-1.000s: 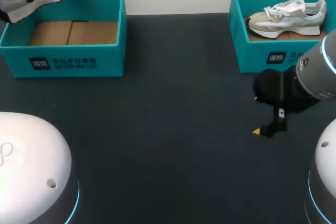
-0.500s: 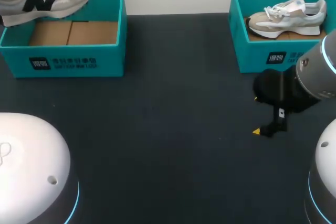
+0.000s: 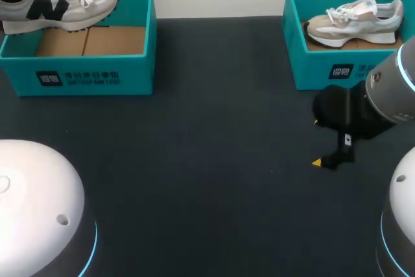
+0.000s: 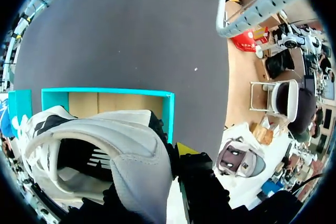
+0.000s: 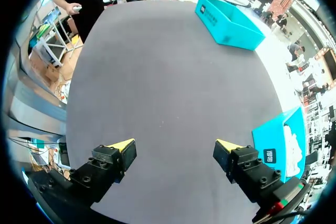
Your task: Take the shoe out of the shoebox, open the shoe tongue, remove and reinsert the insole, then place the shoe into the shoebox
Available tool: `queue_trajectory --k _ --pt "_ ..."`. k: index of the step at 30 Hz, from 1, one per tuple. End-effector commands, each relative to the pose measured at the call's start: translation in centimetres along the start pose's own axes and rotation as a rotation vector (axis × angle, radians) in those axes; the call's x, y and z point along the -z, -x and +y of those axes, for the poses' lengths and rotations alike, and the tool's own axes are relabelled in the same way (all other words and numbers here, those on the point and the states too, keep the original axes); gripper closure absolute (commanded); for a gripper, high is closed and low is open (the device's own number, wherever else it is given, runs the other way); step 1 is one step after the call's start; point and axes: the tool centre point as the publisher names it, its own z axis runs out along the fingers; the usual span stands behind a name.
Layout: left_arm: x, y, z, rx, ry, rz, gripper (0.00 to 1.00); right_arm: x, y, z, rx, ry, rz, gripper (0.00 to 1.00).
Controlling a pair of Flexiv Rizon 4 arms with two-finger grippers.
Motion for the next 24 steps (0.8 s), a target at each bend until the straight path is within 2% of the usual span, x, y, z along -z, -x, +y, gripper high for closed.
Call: queue_trajectory --k 1,4,5,11,17,24 --pt "0.2 0.4 0.1 -0.03 0.002 0.01 1.0 -0.1 -0.2 0.0 0.0 0.0 -0.004 0.0" --pt "-0.1 0.5 1.1 -0.053 -0.014 -0.018 1.0 -0.1 -0.2 0.0 0.0 0.0 -0.004 0.0" --pt "-0.2 0.6 1.5 -0.057 0.023 0.003 1.0 -0.1 -0.2 0.0 0.0 0.0 -0.004 0.0" --pt "-0.7 1.0 3.1 -0.12 0.059 0.025 1.0 -0.1 -0.2 0.0 0.0 0.0 -0.004 0.0" --pt "-3.1 1.7 4.7 -0.15 0.062 0.011 1.0 -0.1 -0.2 0.0 0.0 0.0 -0.004 0.0" --pt "-5.7 2.5 5.6 -0.129 0.034 0.011 1.0 -0.1 -0.2 0.0 0.0 0.0 -0.004 0.0"
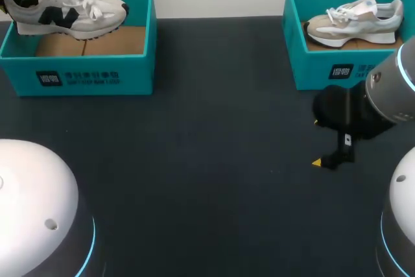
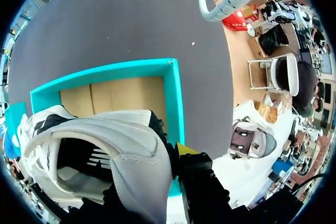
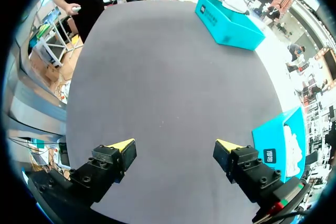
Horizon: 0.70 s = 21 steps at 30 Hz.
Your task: Take the shoe out of the shoebox, open the shoe tongue, remove and reinsert the insole, then place the shoe into the shoebox
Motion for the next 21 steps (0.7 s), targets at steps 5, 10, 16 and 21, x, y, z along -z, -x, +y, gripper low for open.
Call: queue_trajectory --k 5,10,16,21 --pt "-3.1 0.6 1.7 0.017 -0.037 0.007 1.0 -0.1 -0.2 0.0 0.0 0.0 -0.004 0.0" --pt "-4.7 1.1 1.7 0.021 -0.052 0.009 1.0 -0.1 -0.2 0.0 0.0 0.0 -0.004 0.0" --pt "-6.1 1.6 1.3 0.023 -0.076 0.017 1.0 -0.1 -0.2 0.0 0.0 0.0 -0.004 0.0" --pt "-7.0 1.9 0.3 0.021 -0.084 0.021 1.0 -0.1 -0.2 0.0 0.0 0.0 -0.004 0.0"
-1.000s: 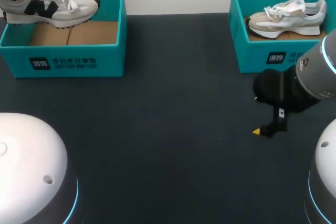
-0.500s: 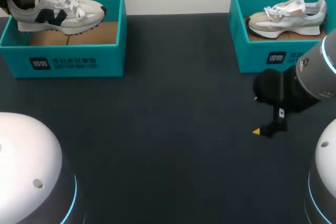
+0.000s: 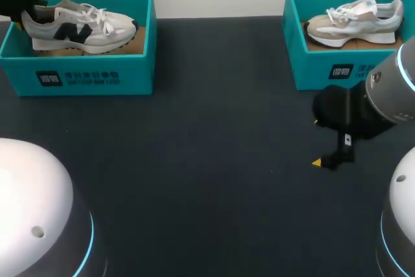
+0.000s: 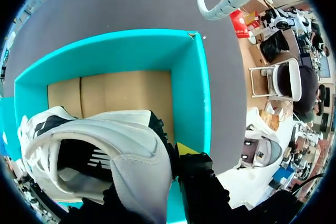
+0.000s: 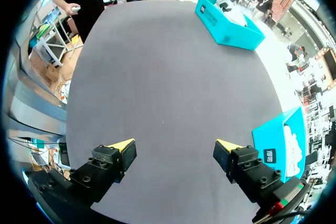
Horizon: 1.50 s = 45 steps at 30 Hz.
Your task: Take the shoe out of the shoebox, open the shoe tongue, remove and reinsert the insole, then place the shoe into the shoebox
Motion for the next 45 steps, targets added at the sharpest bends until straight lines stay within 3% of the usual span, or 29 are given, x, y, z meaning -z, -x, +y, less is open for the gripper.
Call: queue_trajectory --k 1,27,45 --pt "-0.5 0.2 -0.5 0.002 0.004 -0.002 1.0 -0.1 -0.2 0.0 0.0 0.0 -0.004 0.0" --pt "-4.1 0.1 -5.0 0.01 -0.07 -0.024 1.0 -0.1 -0.2 0.0 0.0 0.0 -0.004 0.0" --pt "-7.6 0.5 -6.0 -0.008 -0.118 -0.013 1.0 -0.1 -0.2 0.0 0.0 0.0 -0.004 0.0"
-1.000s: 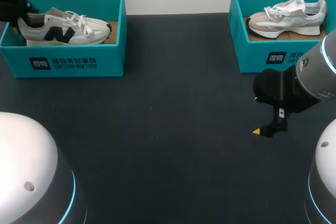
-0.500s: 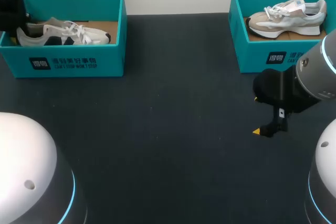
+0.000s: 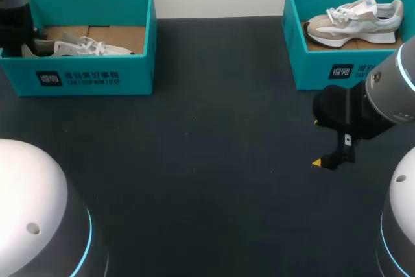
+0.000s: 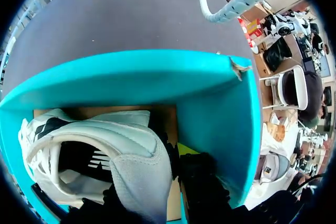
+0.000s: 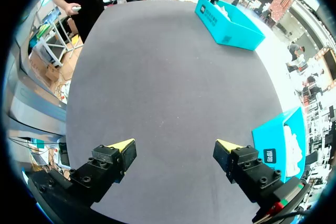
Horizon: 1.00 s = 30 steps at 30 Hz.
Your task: Take the shoe out of the shoebox, open the shoe tongue, remove and reinsert the insole, then place the shoe into the shoebox
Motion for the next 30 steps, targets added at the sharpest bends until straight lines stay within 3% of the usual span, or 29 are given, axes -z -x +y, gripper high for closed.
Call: queue_trajectory --k 1,9,11,15,19,25,28,30 --pt "-1.1 0.3 0.4 0.007 -0.008 0.006 1.0 -0.1 -0.2 0.0 0.0 0.0 -0.004 0.0" --pt "-2.4 0.4 0.7 0.021 -0.036 0.006 1.0 -0.1 -0.2 0.0 0.0 0.0 -0.004 0.0" --pt "-2.5 0.5 0.8 0.012 -0.046 -0.007 0.69 -0.1 -0.2 0.0 0.0 0.0 -0.004 0.0" --pt "-2.6 0.5 0.7 0.01 -0.05 -0.013 0.51 -0.1 -0.2 0.0 0.0 0.0 -0.004 0.0" --pt "-1.5 0.2 0.5 -0.004 -0.049 -0.038 0.46 -0.1 -0.2 0.0 0.0 0.0 -0.004 0.0" --pt "0.1 0.0 0.6 -0.007 -0.033 -0.051 0.51 -0.1 -0.2 0.0 0.0 0.0 -0.004 0.0" --pt "0.5 -0.1 0.5 -0.012 -0.036 -0.057 0.66 -0.1 -0.2 0.0 0.0 0.0 -0.004 0.0" --pt "0.7 -0.2 0.4 -0.017 -0.04 -0.056 0.64 -0.1 -0.2 0.0 0.0 0.0 -0.004 0.0"
